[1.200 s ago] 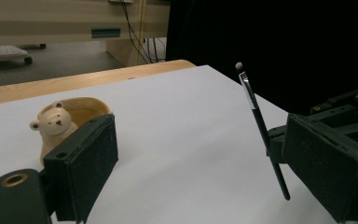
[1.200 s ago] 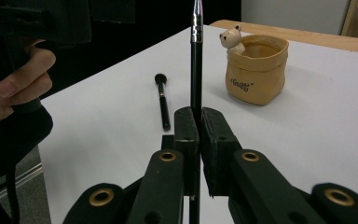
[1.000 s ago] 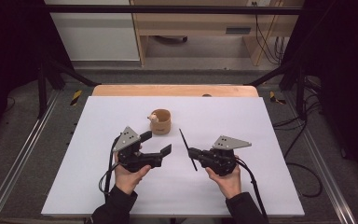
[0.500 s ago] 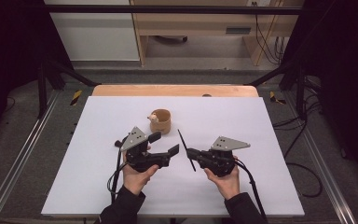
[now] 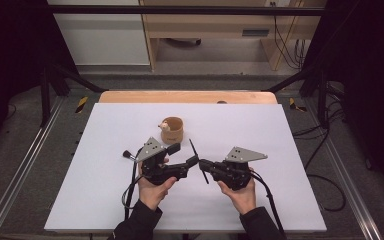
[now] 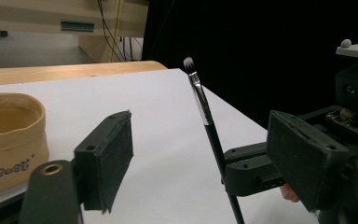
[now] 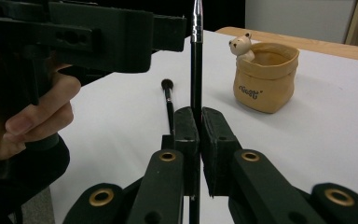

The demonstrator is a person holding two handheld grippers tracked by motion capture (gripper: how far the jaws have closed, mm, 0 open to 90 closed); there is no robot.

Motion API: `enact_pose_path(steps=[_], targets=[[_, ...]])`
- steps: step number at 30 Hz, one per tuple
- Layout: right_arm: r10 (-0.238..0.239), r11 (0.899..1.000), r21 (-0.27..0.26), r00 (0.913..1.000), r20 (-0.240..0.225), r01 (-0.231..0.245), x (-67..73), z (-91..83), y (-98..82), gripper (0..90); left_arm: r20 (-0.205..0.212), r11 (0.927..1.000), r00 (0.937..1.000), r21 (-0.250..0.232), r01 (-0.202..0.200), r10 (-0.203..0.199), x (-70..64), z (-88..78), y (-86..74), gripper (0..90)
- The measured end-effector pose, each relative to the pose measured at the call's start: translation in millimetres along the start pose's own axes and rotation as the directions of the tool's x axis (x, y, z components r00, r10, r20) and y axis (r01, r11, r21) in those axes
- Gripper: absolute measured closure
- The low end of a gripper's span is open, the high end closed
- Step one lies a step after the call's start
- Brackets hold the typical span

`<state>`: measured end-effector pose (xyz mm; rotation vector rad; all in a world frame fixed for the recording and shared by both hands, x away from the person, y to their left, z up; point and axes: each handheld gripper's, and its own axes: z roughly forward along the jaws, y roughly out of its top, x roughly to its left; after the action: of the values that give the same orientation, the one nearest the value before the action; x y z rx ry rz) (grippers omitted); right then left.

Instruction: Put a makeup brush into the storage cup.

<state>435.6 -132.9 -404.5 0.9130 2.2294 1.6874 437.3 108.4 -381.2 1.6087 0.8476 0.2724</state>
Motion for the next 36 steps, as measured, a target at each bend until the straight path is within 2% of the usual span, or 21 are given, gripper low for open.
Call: enact_pose_path(steps=[12,24,36], targets=[[-0.008,1.0,-0.002,1.0,-0.006,0.008,2.3,0.8,-0.1,85.9,0.02,0.9986,0.9984,0.004,0.052,-0.052,-1.6,4.8,-2.9,39.6],[-0.012,1.0,-0.004,0.9998,-0.013,0.012,3.9,1.5,-0.1,85.9,0.004,0.9955,0.9955,0.002,0.094,-0.094,-3.2,6.8,-5.2,55.7],[-0.017,1.0,-0.003,0.9996,-0.02,0.017,5.4,2.4,0.1,85.9,0.006,0.9951,0.9951,-0.006,0.099,-0.099,-5.7,7.4,-6.6,68.4]])
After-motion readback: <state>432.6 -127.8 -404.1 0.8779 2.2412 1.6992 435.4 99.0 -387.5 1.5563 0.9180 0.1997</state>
